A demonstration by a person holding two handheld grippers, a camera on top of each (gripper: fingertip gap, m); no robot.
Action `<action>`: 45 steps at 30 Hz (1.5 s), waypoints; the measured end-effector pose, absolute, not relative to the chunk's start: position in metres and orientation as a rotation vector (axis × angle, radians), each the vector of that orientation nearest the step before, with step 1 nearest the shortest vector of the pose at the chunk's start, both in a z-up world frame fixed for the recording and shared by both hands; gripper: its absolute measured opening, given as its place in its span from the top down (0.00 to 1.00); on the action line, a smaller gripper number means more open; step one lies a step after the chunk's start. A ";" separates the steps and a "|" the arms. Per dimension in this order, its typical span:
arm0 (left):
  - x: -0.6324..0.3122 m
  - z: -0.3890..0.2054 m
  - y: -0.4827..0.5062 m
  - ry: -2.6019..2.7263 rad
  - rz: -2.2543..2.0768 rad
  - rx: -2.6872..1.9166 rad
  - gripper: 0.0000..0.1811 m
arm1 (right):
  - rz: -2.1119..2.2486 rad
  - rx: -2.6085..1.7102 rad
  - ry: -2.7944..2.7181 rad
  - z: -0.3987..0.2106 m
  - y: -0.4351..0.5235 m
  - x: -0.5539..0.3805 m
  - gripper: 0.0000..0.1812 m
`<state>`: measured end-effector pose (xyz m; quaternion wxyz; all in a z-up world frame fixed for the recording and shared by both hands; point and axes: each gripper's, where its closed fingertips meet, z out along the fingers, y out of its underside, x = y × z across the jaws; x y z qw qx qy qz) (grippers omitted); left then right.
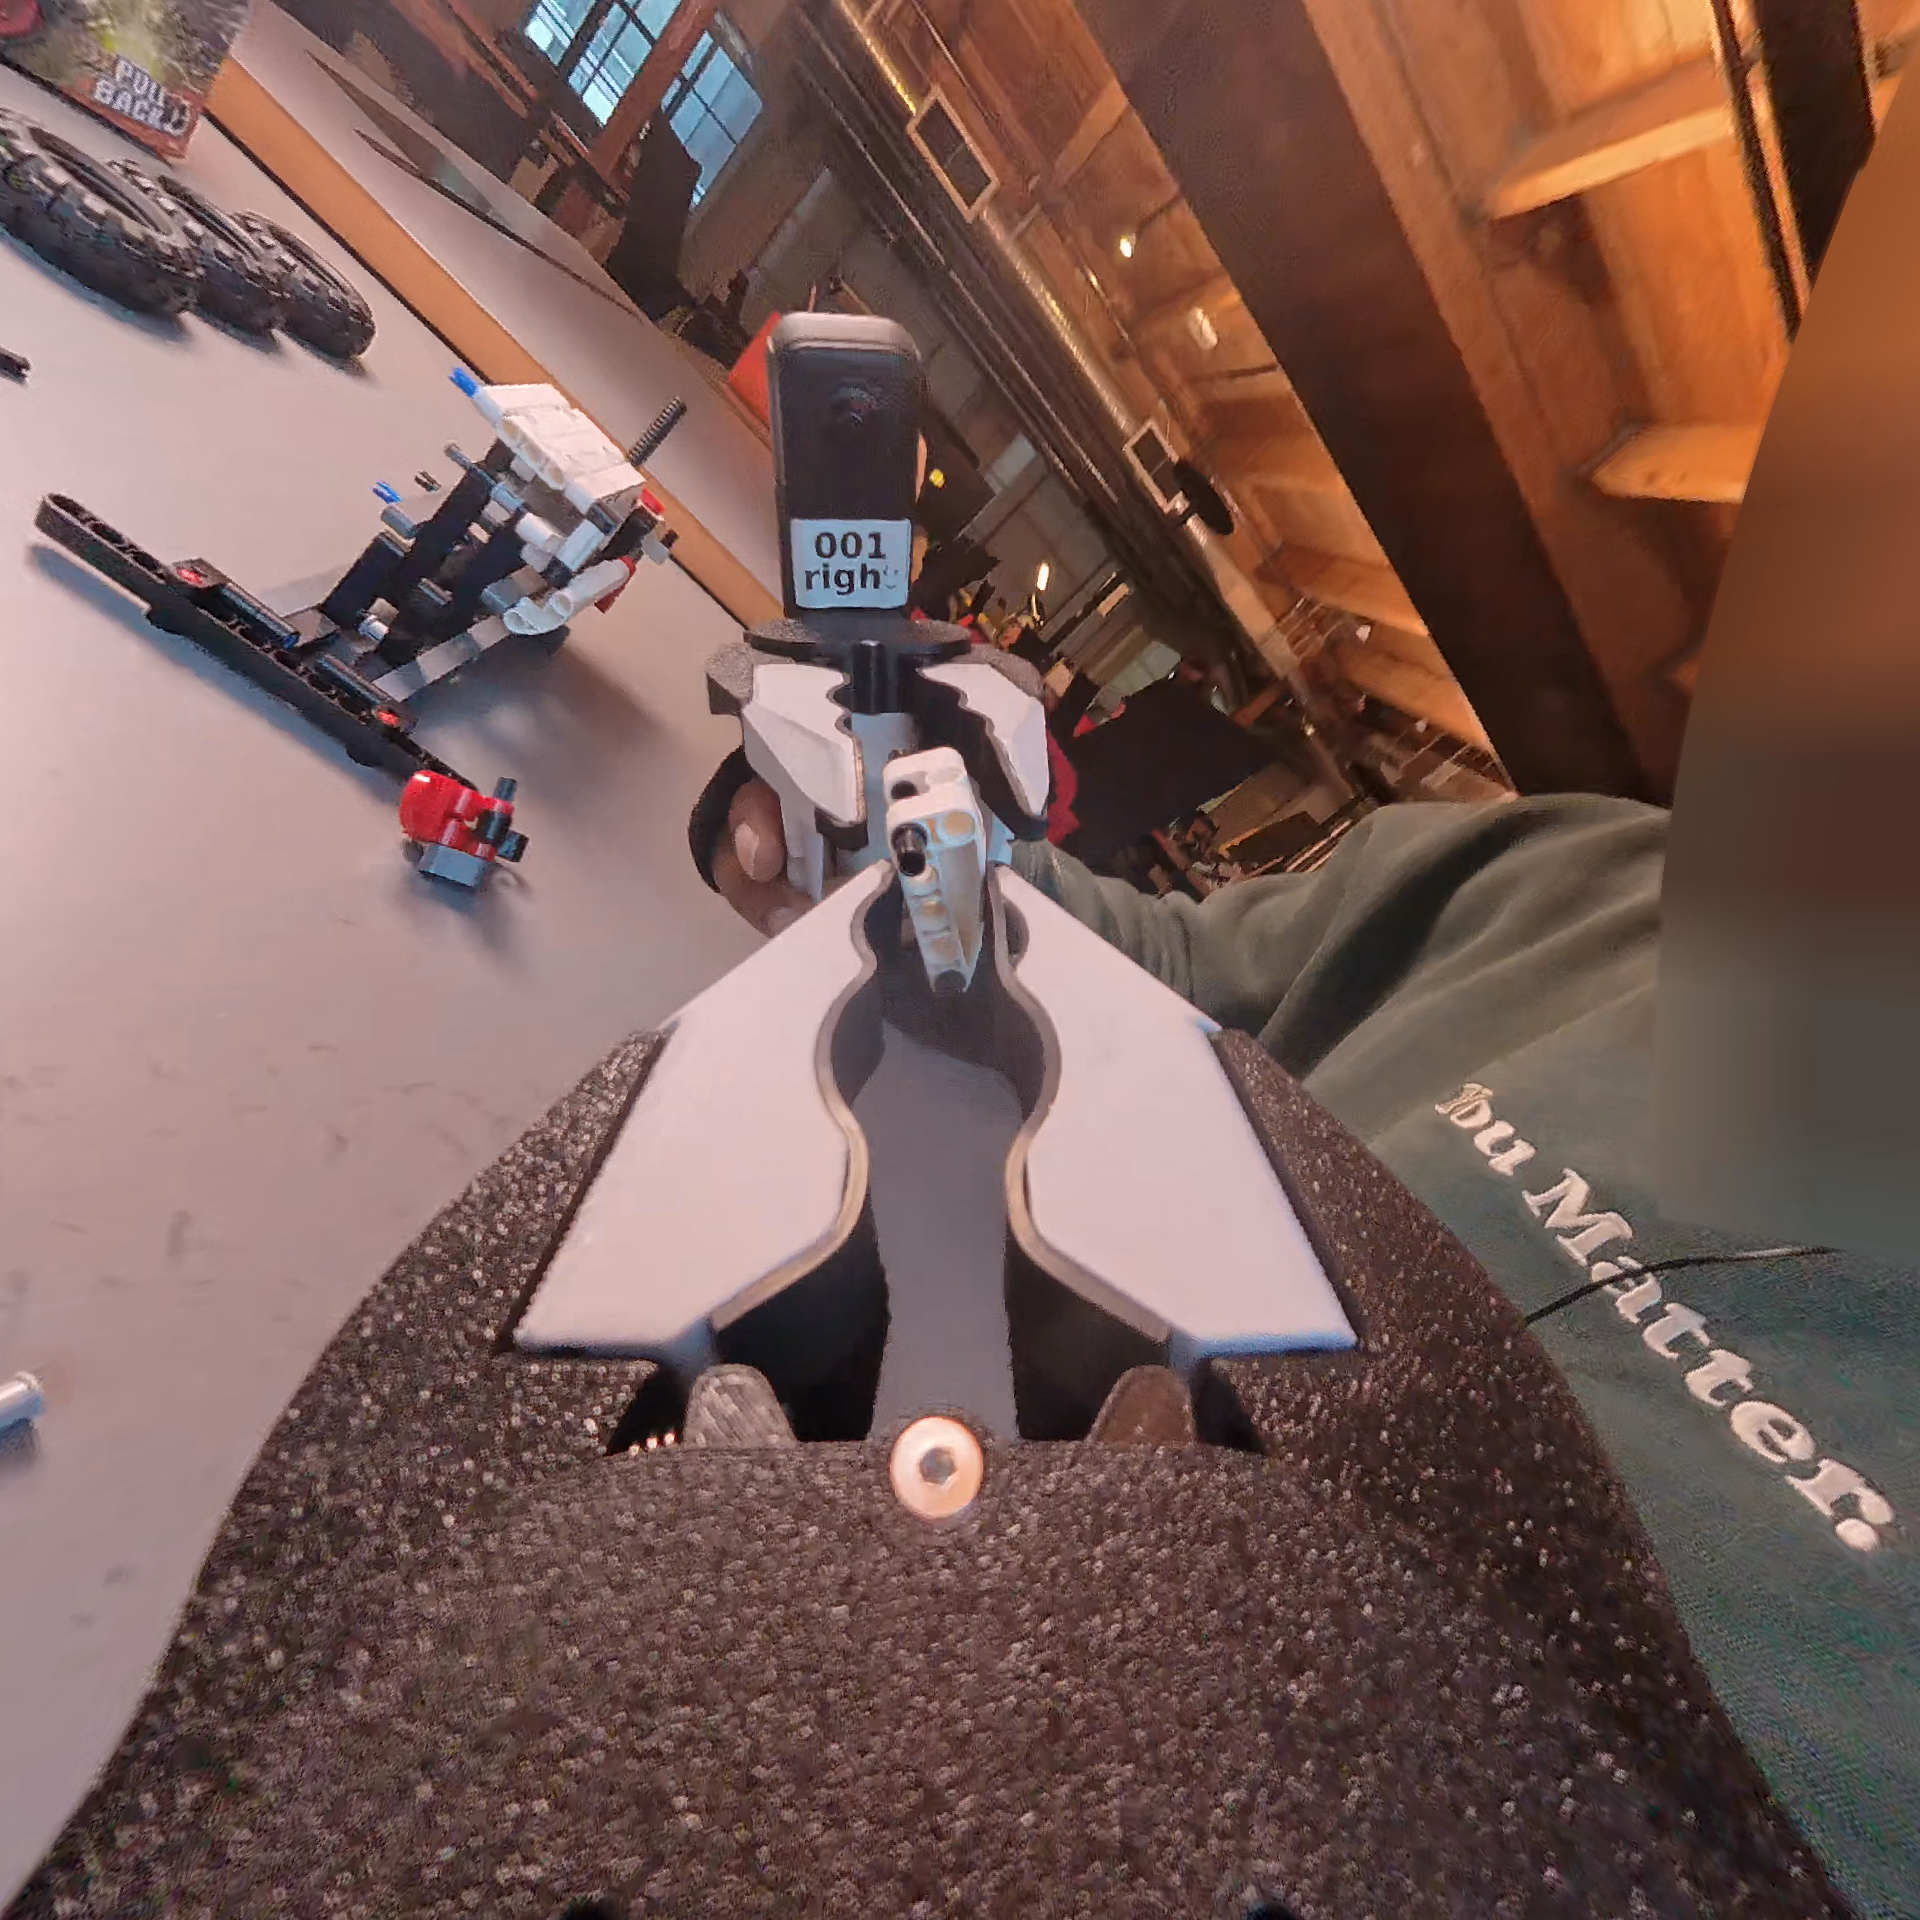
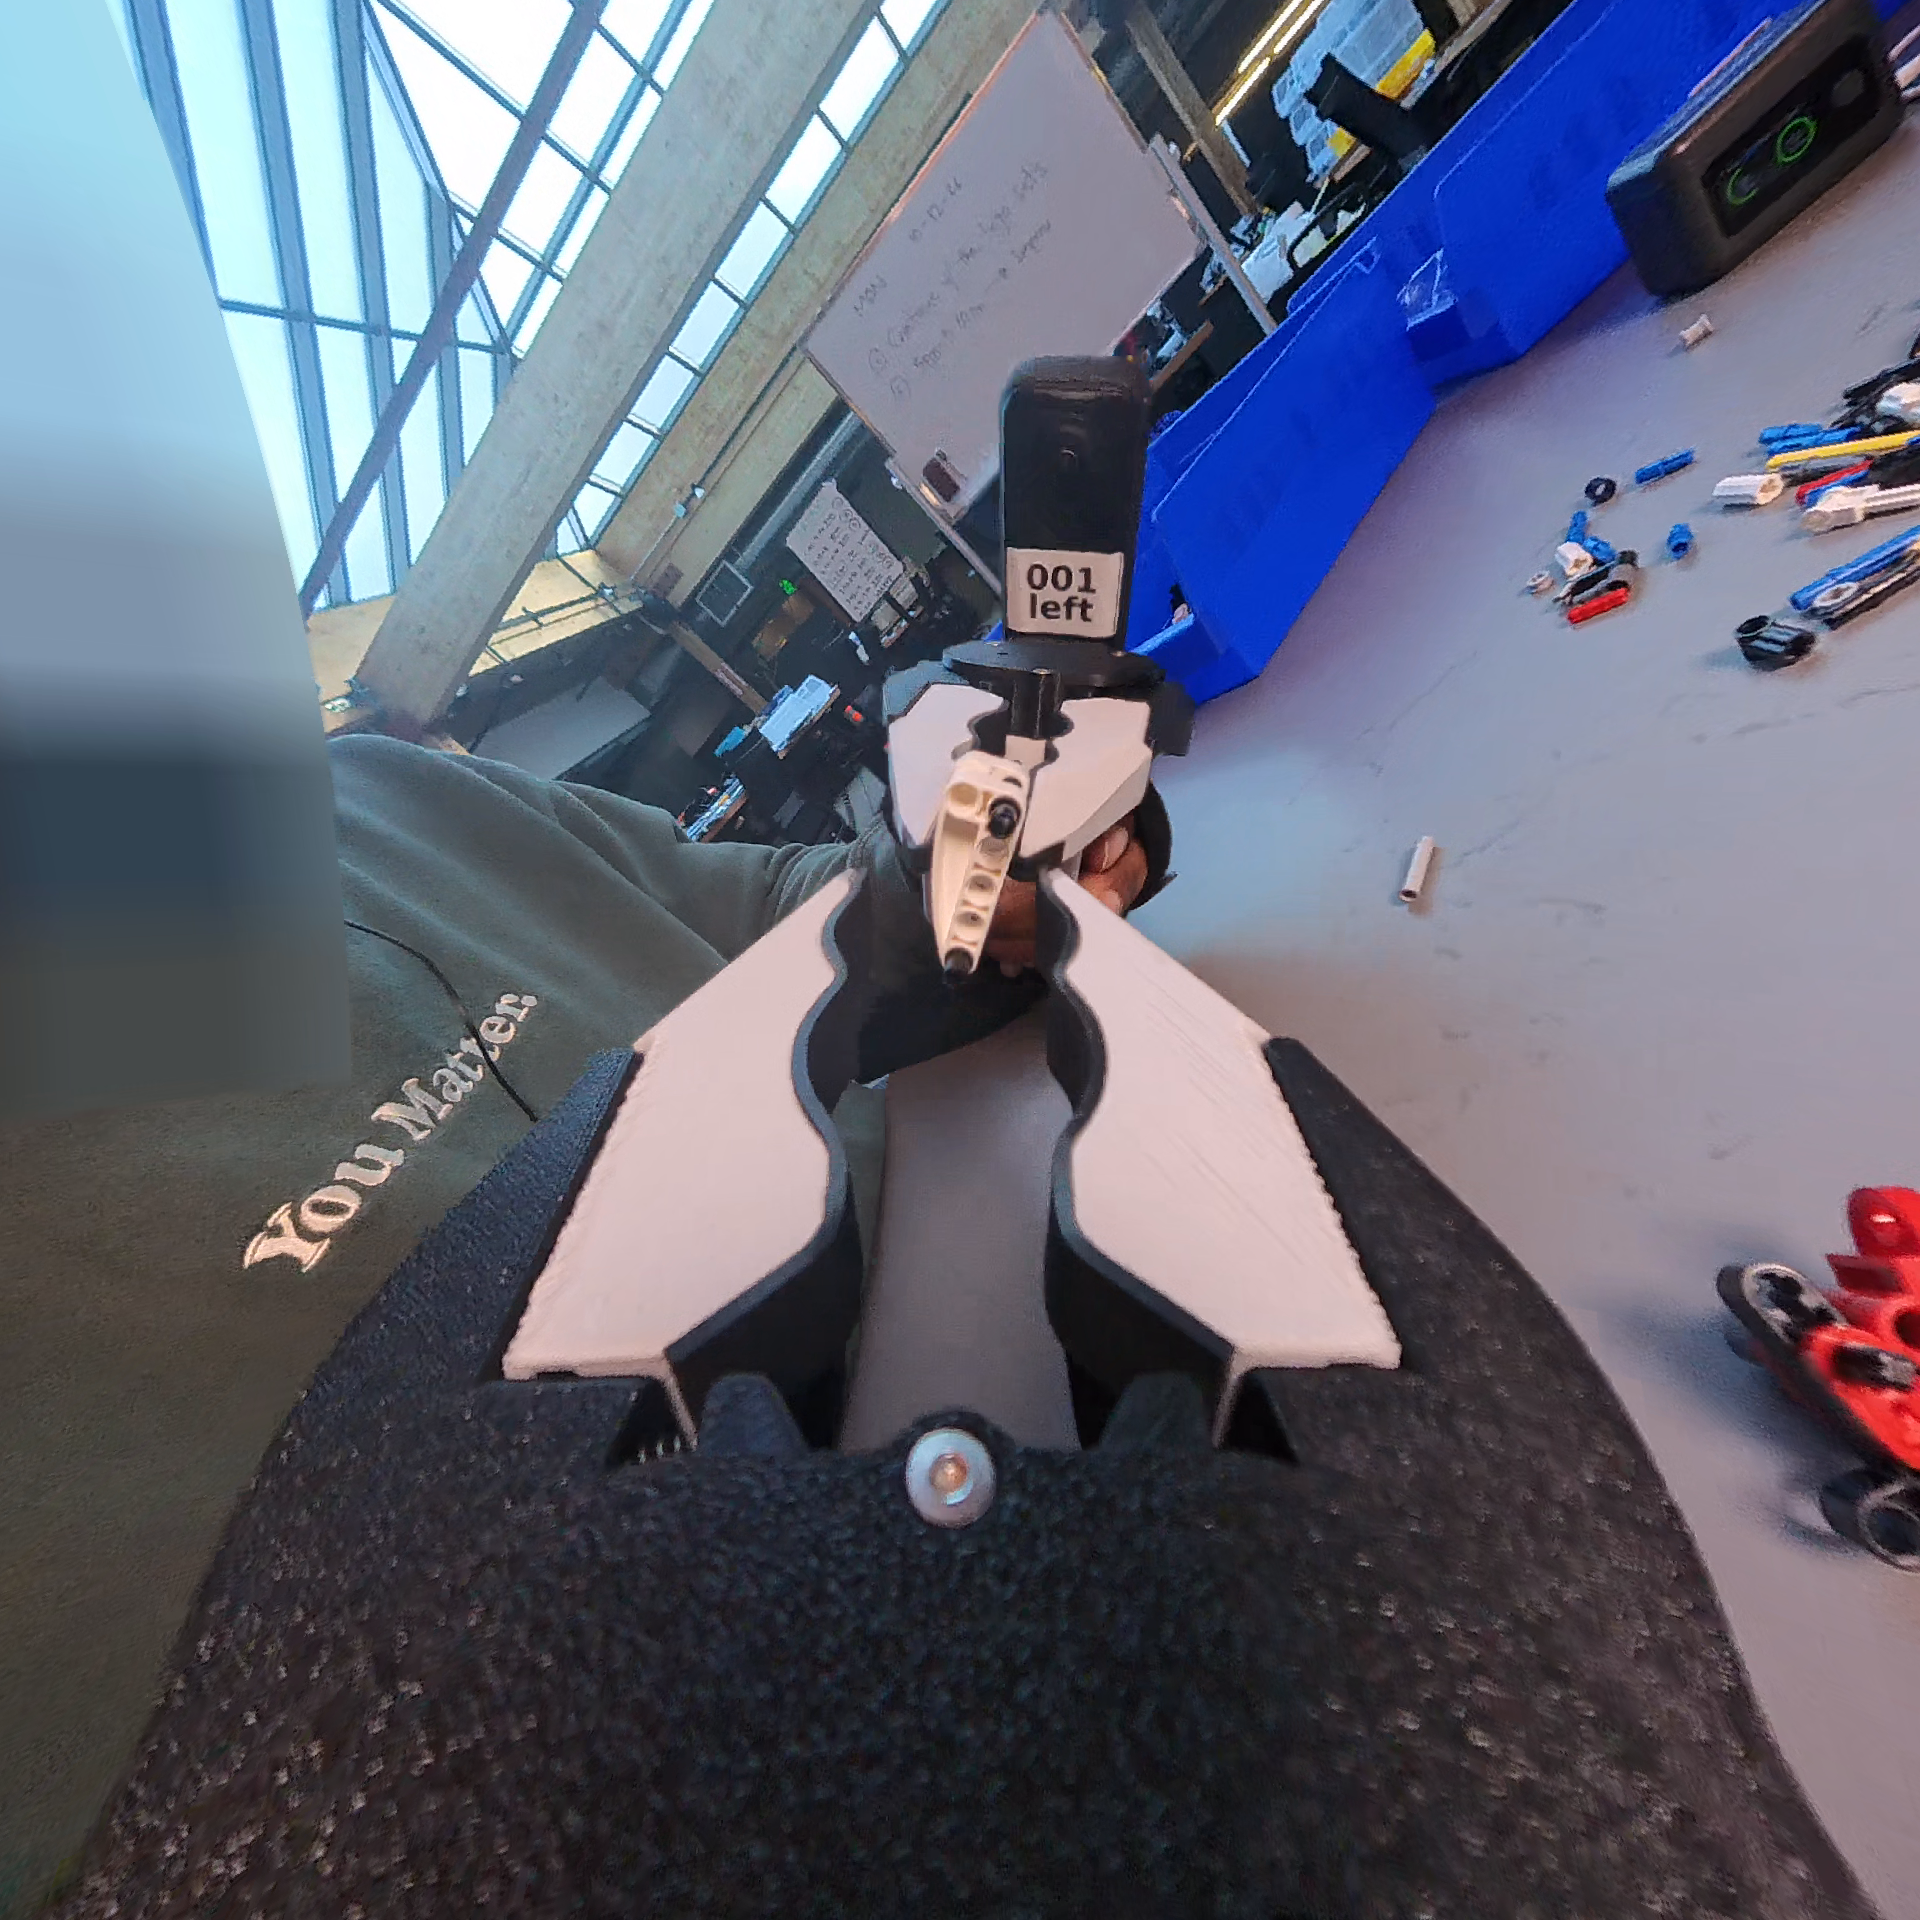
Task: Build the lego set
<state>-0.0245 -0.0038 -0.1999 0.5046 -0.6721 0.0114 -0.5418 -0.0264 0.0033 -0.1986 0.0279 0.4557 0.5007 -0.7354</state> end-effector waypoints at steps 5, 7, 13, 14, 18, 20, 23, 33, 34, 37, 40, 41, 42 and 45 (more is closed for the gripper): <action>-0.035 -0.200 0.000 -0.079 -1.370 -1.584 0.92 | -2.251 1.428 1.589 -0.203 -0.001 -0.029 0.84; -0.036 -0.201 0.000 -0.091 -1.383 -1.581 0.92 | -2.240 1.448 1.602 -0.206 -0.003 -0.032 0.85; -0.037 -0.203 0.002 -0.110 -1.382 -1.587 0.92 | -2.229 1.506 1.649 -0.213 -0.004 -0.039 0.93; -0.037 -0.204 0.002 -0.113 -1.380 -1.593 0.92 | -2.217 1.509 1.663 -0.214 -0.004 -0.039 0.93; -0.042 -0.203 0.003 -0.132 -1.378 -1.580 0.86 | -2.142 1.514 1.749 -0.225 -0.008 -0.036 0.94; -0.043 -0.204 0.002 -0.125 -1.372 -1.588 0.91 | -2.141 1.499 1.744 -0.224 -0.011 -0.035 0.94; -0.044 -0.206 0.003 -0.086 -1.276 -1.634 0.91 | -2.147 1.525 1.731 -0.224 -0.008 -0.037 0.94; -0.038 -0.205 0.002 -0.062 -1.263 -1.649 0.92 | -2.180 1.547 1.763 -0.219 -0.013 -0.044 0.92; -0.037 -0.205 0.002 -0.062 -1.266 -1.651 0.92 | -2.180 1.539 1.744 -0.219 -0.013 -0.043 0.92; -0.036 -0.207 0.002 -0.067 -1.282 -1.658 0.92 | -2.170 1.523 1.717 -0.221 -0.013 -0.042 0.92; -0.034 -0.204 -0.001 -0.029 -1.299 -1.644 0.88 | -2.186 1.517 1.712 -0.217 -0.014 -0.042 0.92; -0.031 -0.204 -0.001 -0.002 -1.277 -1.656 0.84 | -2.194 1.515 1.705 -0.216 -0.014 -0.041 0.92; -0.029 -0.205 -0.001 0.024 -1.249 -1.674 0.84 | -2.196 1.511 1.714 -0.215 -0.014 -0.041 0.92; -0.029 -0.206 -0.001 0.052 -1.171 -1.695 0.91 | -2.192 1.516 1.776 -0.217 -0.016 -0.041 0.92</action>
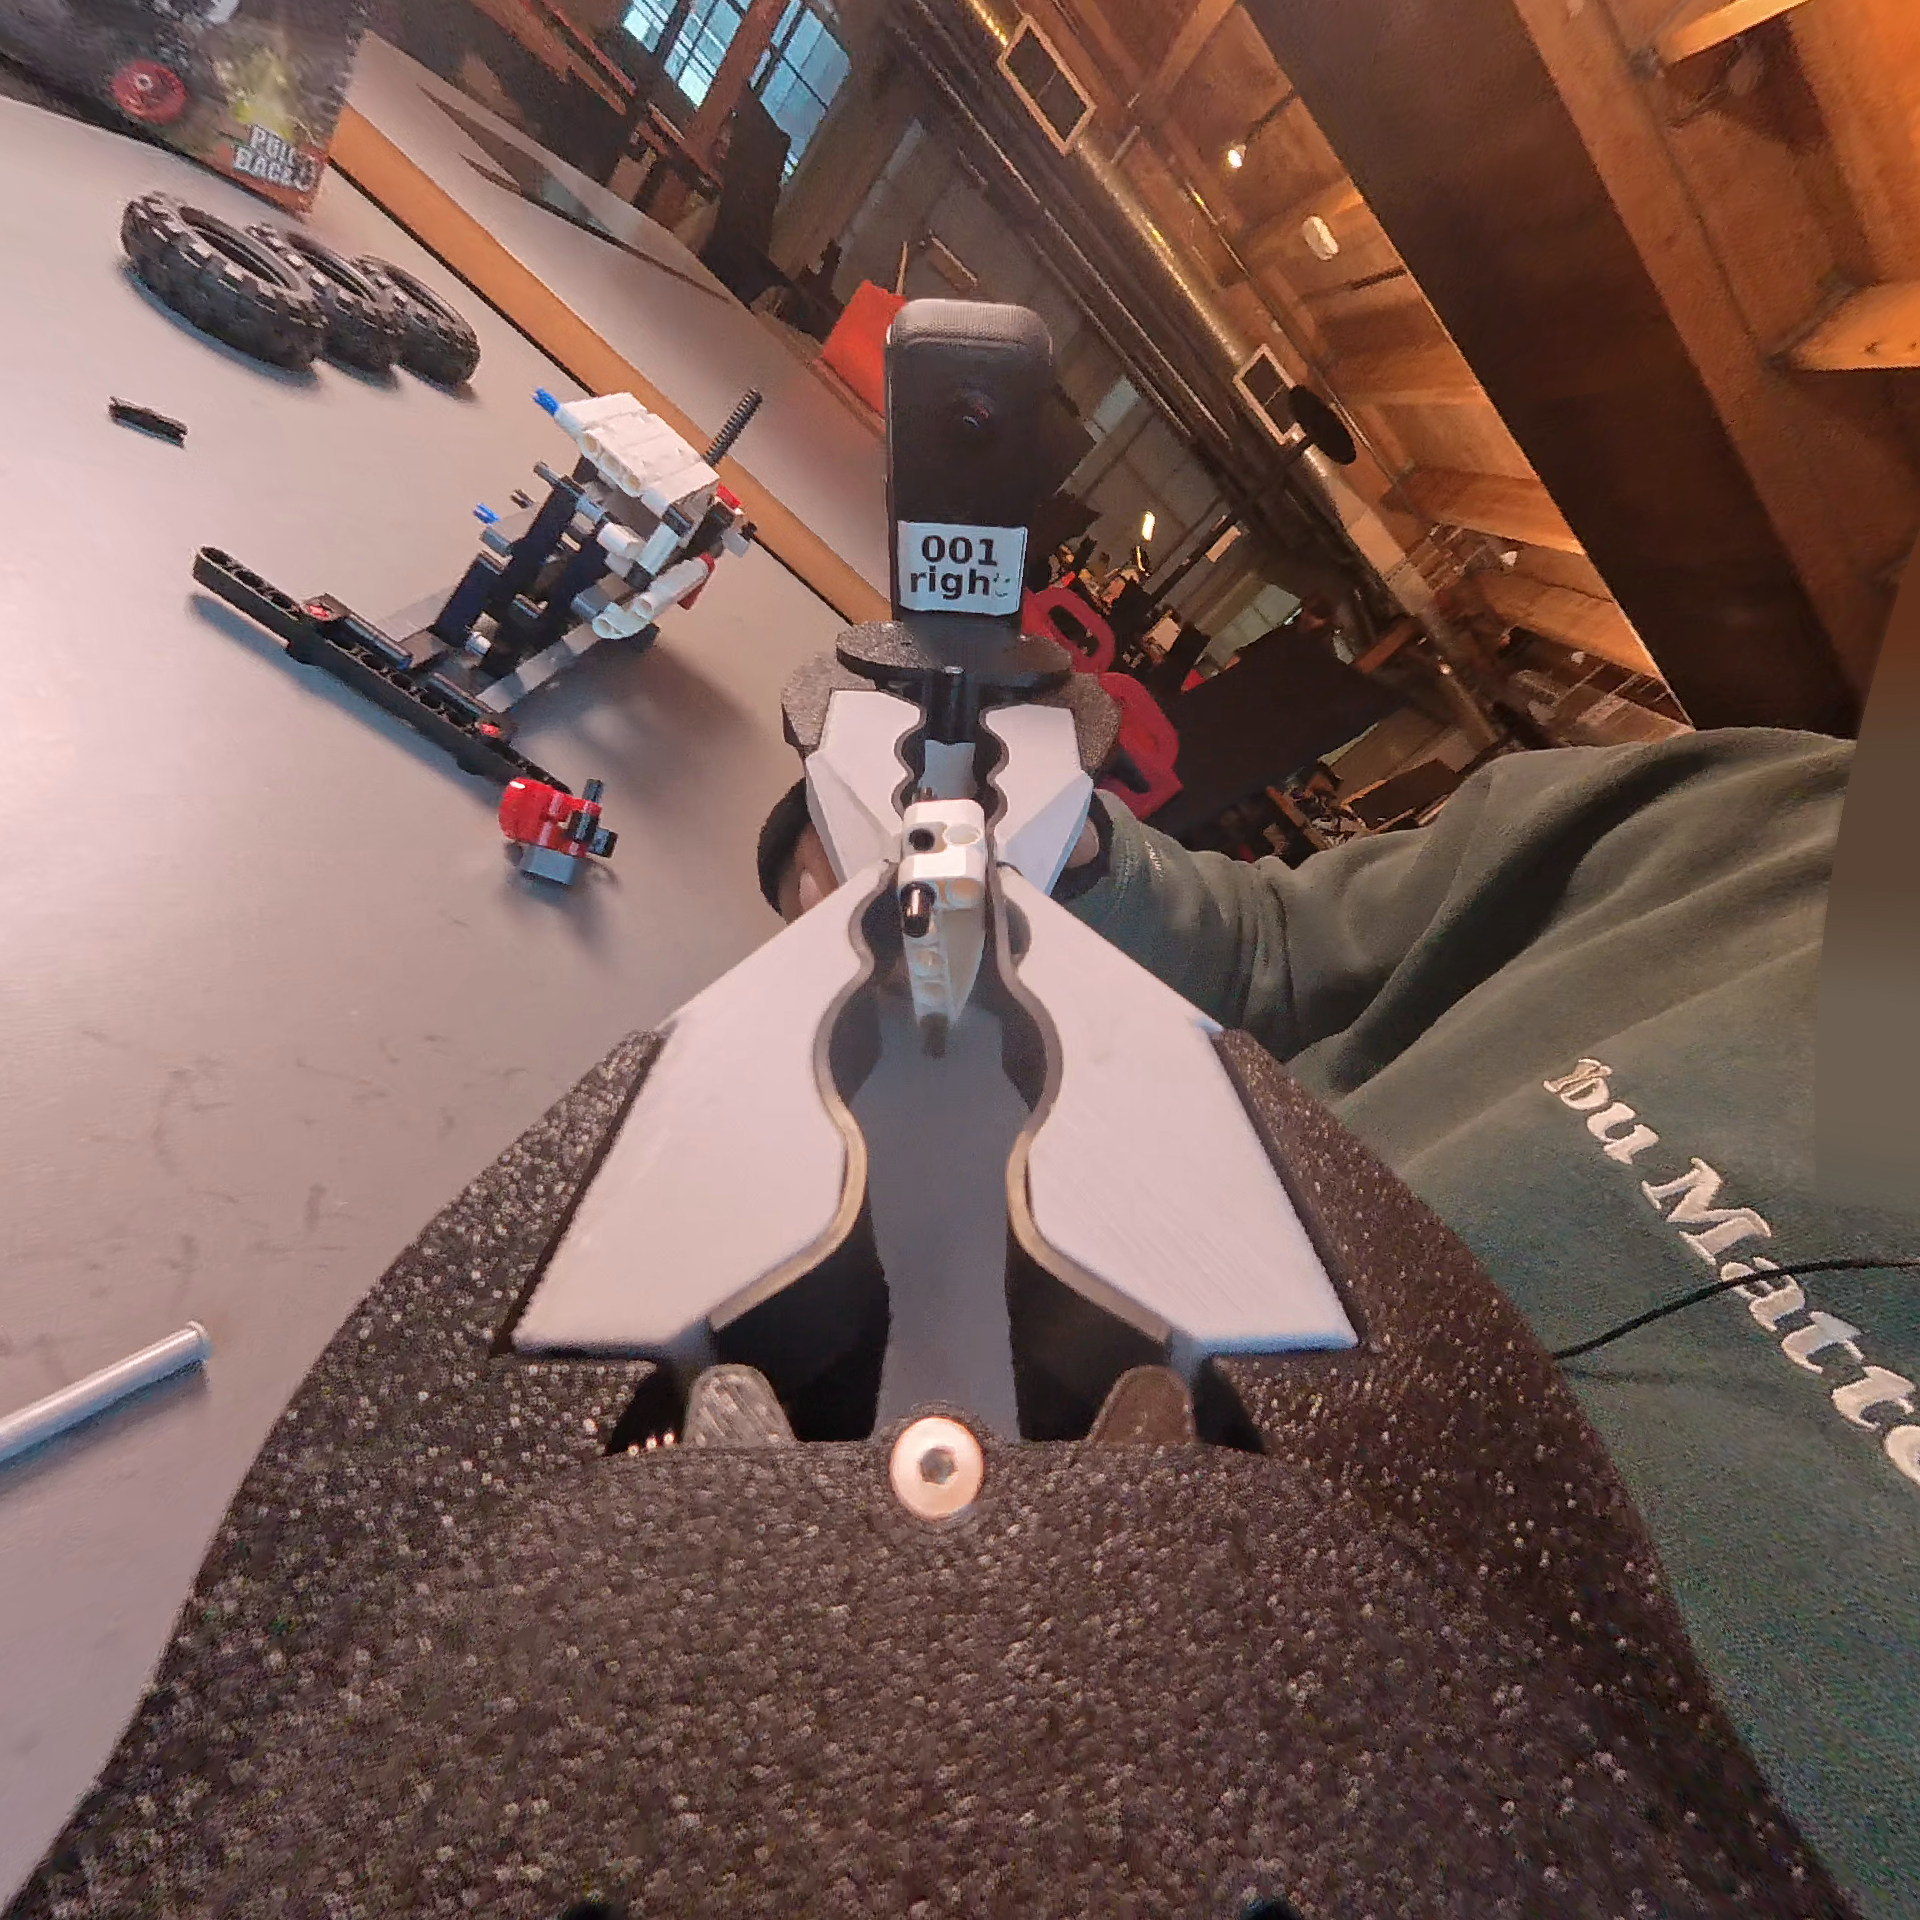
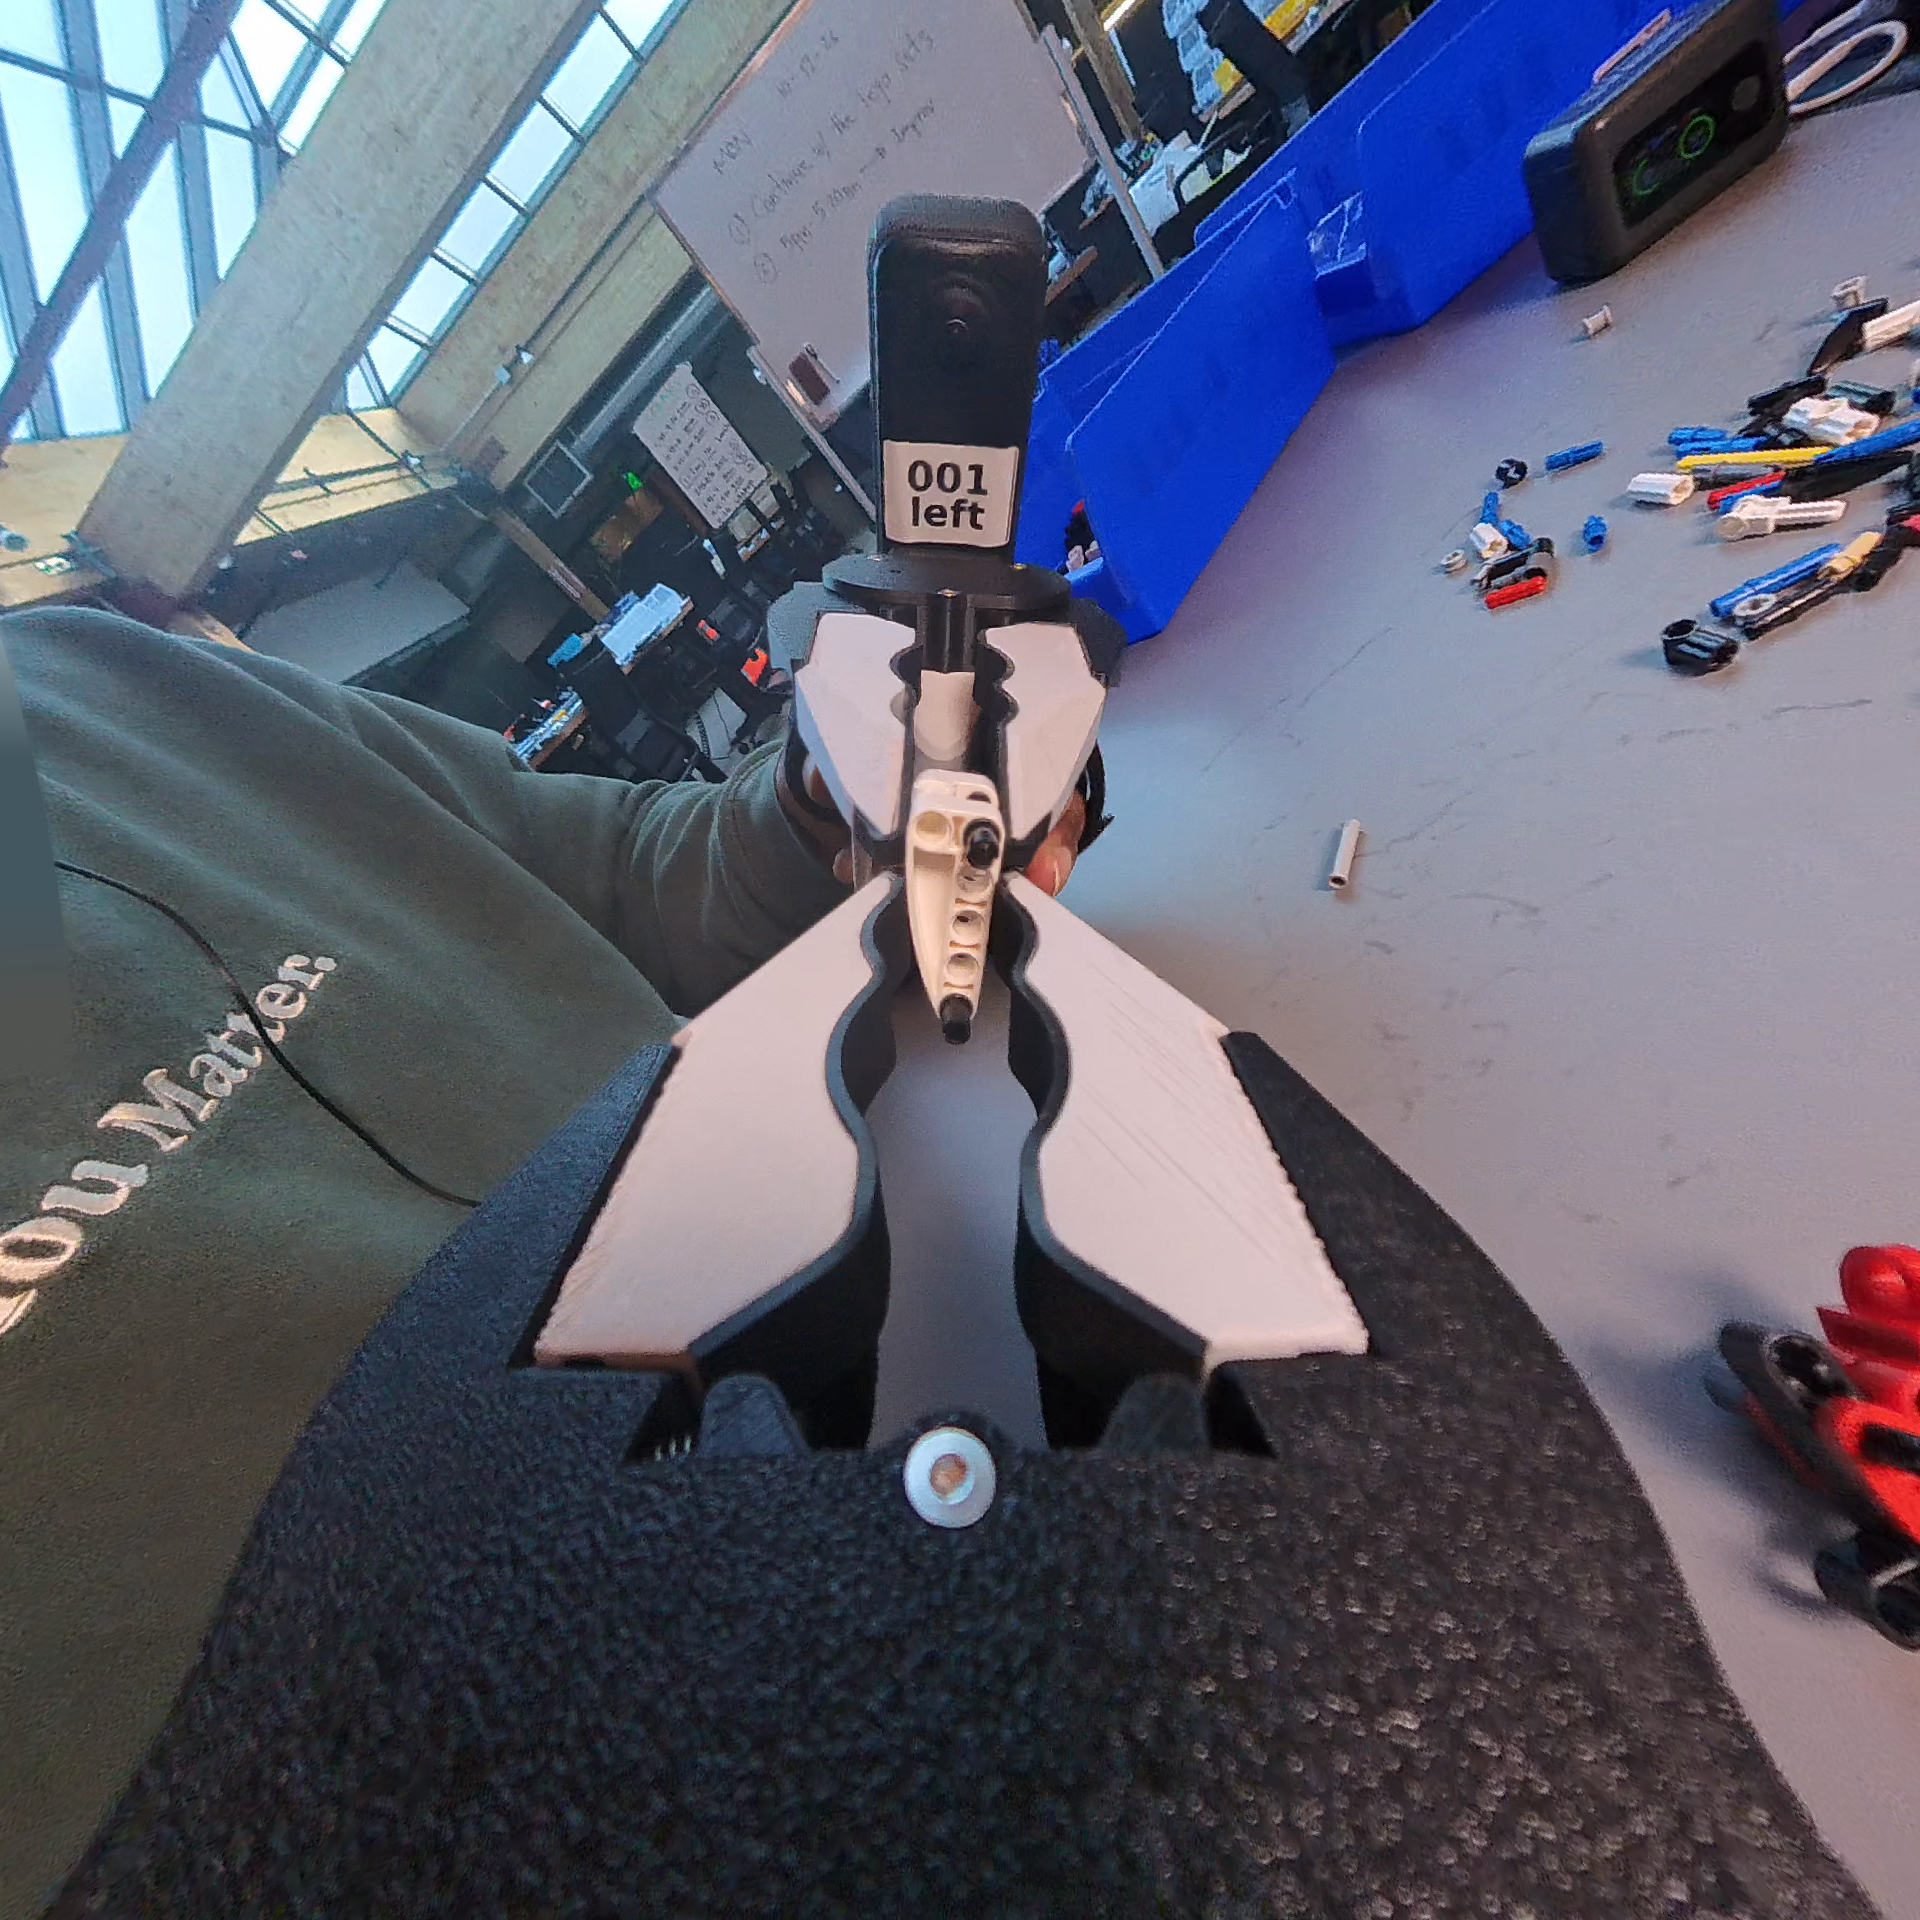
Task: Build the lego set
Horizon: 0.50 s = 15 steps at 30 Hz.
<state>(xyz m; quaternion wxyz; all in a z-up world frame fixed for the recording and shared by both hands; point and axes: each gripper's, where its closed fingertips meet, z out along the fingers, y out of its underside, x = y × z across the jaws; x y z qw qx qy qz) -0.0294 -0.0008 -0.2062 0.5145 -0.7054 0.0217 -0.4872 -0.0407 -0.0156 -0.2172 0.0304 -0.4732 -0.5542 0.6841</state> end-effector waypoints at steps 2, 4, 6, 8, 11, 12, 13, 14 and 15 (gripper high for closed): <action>-0.029 -0.208 -0.001 0.044 -1.185 -1.702 0.91 | 2.085 -1.460 -1.725 -0.220 -0.015 -0.040 0.92; -0.031 -0.208 -0.001 0.027 -1.206 -1.699 0.92 | 2.015 -1.443 -1.768 -0.226 -0.013 -0.039 0.88; -0.035 -0.209 -0.001 0.010 -1.226 -1.699 0.92 | 1.967 -1.408 -1.795 -0.228 -0.014 -0.037 0.93; -0.036 -0.207 -0.002 0.004 -1.250 -1.688 0.92 | 1.932 -1.383 -1.801 -0.226 -0.015 -0.038 0.93; -0.035 -0.206 -0.003 0.011 -1.260 -1.685 0.91 | 1.984 -1.404 -1.798 -0.225 -0.015 -0.037 0.94; -0.035 -0.206 -0.003 0.020 -1.260 -1.683 0.91 | 2.002 -1.413 -1.789 -0.224 -0.015 -0.036 0.94; -0.035 -0.205 -0.003 0.034 -1.251 -1.676 0.91 | 2.015 -1.410 -1.780 -0.223 -0.015 -0.036 0.94; -0.034 -0.204 -0.004 0.056 -1.234 -1.674 0.91 | 2.019 -1.404 -1.774 -0.221 -0.015 -0.036 0.94; -0.032 -0.204 -0.005 0.085 -1.211 -1.681 0.90 | 2.022 -1.400 -1.766 -0.218 -0.015 -0.036 0.94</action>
